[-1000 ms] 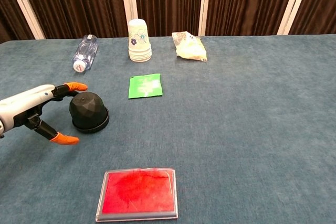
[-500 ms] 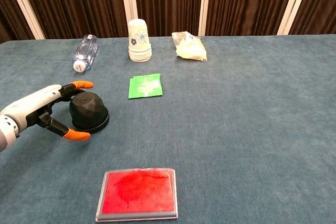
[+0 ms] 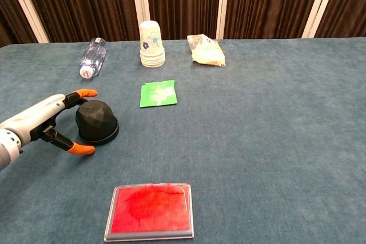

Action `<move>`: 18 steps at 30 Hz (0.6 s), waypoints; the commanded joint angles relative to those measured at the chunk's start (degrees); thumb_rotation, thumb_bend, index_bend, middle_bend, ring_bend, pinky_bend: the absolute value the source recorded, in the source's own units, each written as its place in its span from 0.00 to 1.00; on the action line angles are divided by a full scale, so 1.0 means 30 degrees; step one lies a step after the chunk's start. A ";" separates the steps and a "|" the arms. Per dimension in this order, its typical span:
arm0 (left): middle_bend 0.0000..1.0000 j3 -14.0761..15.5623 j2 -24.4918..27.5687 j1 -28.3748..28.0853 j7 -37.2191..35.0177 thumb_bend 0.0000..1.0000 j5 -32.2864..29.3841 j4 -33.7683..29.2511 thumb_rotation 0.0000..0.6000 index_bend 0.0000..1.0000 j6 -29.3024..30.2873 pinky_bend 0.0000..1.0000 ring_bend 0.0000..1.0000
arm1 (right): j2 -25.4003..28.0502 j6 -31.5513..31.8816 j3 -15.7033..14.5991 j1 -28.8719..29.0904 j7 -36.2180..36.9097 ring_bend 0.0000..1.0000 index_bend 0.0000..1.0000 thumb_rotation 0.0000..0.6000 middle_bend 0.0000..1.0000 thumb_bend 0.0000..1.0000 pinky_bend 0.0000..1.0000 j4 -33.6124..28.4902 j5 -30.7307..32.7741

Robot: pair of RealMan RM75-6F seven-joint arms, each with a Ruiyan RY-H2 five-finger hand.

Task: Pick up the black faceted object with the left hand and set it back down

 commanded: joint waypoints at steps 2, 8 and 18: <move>0.17 -0.0011 -0.0176 -0.0095 0.0144 0.12 -0.0048 0.0162 1.00 0.09 -0.0130 0.00 0.00 | -0.0004 0.0015 -0.0034 -0.0023 -0.0023 0.06 0.05 1.00 0.02 0.29 0.01 -0.0031 -0.0031; 0.21 -0.0044 -0.0469 -0.0154 -0.0063 0.19 0.0047 0.0343 1.00 0.10 -0.0142 0.00 0.00 | -0.0081 -0.0023 -0.0065 -0.0046 0.0059 0.06 0.05 1.00 0.02 0.29 0.01 0.0128 -0.0001; 0.27 -0.0113 -0.0658 -0.0114 -0.0197 0.28 0.0273 0.0653 1.00 0.12 0.0174 0.00 0.00 | -0.0008 -0.0436 0.0200 0.0284 0.0377 0.06 0.05 1.00 0.02 0.28 0.01 0.0155 0.0214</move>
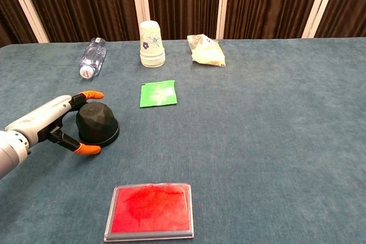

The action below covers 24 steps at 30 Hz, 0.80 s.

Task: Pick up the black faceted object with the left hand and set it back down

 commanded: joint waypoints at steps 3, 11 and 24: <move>0.28 0.0006 -0.0093 -0.0002 0.0070 0.31 -0.0014 0.0218 1.00 0.12 -0.0007 0.00 0.00 | 0.0077 -0.0085 0.0003 0.0024 0.0191 0.06 0.05 1.00 0.02 0.29 0.01 -0.0053 0.0026; 0.34 0.0033 -0.0297 -0.0031 -0.0054 0.38 -0.0013 0.0463 1.00 0.15 -0.0167 0.00 0.00 | 0.0044 -0.0124 -0.0052 0.0012 0.0236 0.06 0.05 1.00 0.02 0.28 0.01 0.0004 0.0059; 0.49 -0.0793 0.1321 0.0229 0.1000 0.51 0.0835 -0.3755 1.00 0.40 0.2003 0.00 0.08 | 0.0082 0.0039 -0.0224 -0.0068 0.0303 0.06 0.05 1.00 0.02 0.28 0.01 -0.0140 -0.0240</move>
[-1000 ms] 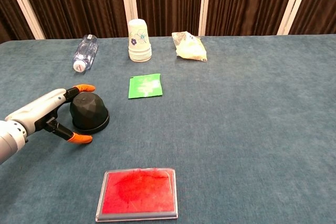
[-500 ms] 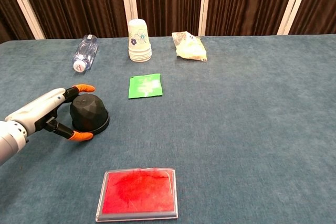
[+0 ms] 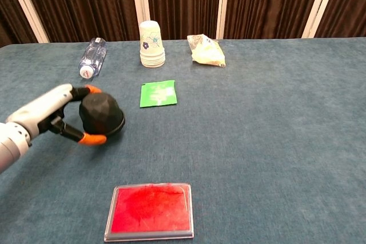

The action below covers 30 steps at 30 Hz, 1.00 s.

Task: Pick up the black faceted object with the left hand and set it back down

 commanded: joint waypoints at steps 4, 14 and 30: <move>0.49 -0.0819 0.1687 0.0094 0.2011 0.51 0.0336 -0.3277 1.00 0.39 0.1453 0.00 0.08 | -0.0014 0.0147 -0.0025 -0.0054 -0.0129 0.06 0.05 1.00 0.02 0.28 0.01 -0.0162 -0.0080; 0.49 -0.3543 0.7455 -0.0053 0.0001 0.51 -0.5389 -1.3160 1.00 0.39 -0.2398 0.00 0.08 | 0.0000 0.0179 -0.0080 -0.0055 -0.0186 0.06 0.05 1.00 0.02 0.29 0.01 -0.0295 -0.0194; 0.49 -0.1196 0.7311 0.0155 0.5064 0.51 0.1635 -0.9088 1.00 0.40 0.2346 0.02 0.09 | -0.0271 0.0126 -0.0094 0.0060 -0.0106 0.06 0.05 1.00 0.02 0.29 0.01 -0.0230 -0.0334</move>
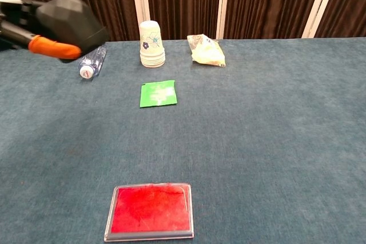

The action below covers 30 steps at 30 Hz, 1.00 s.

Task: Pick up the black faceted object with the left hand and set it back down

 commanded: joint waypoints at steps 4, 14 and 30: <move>0.52 0.3205 -0.5706 -0.0218 1.0653 0.51 1.3216 1.0609 1.00 0.40 0.9457 0.03 0.12 | -0.0237 -0.0100 -0.0055 0.0053 -0.0095 0.06 0.05 1.00 0.02 0.29 0.01 0.0084 -0.0020; 0.48 0.2509 -0.0287 0.0224 -0.0908 0.53 -0.0498 -0.2522 1.00 0.40 -0.0318 0.07 0.12 | 0.0282 -0.0022 -0.0086 0.0004 0.0335 0.06 0.05 1.00 0.02 0.28 0.01 -0.0148 -0.0157; 0.49 0.3015 -0.5835 0.0130 0.6979 0.54 1.5366 1.1873 1.00 0.40 1.0143 0.08 0.12 | 0.0139 -0.0132 -0.0128 0.0088 0.0256 0.06 0.05 1.00 0.02 0.29 0.01 -0.0063 -0.0185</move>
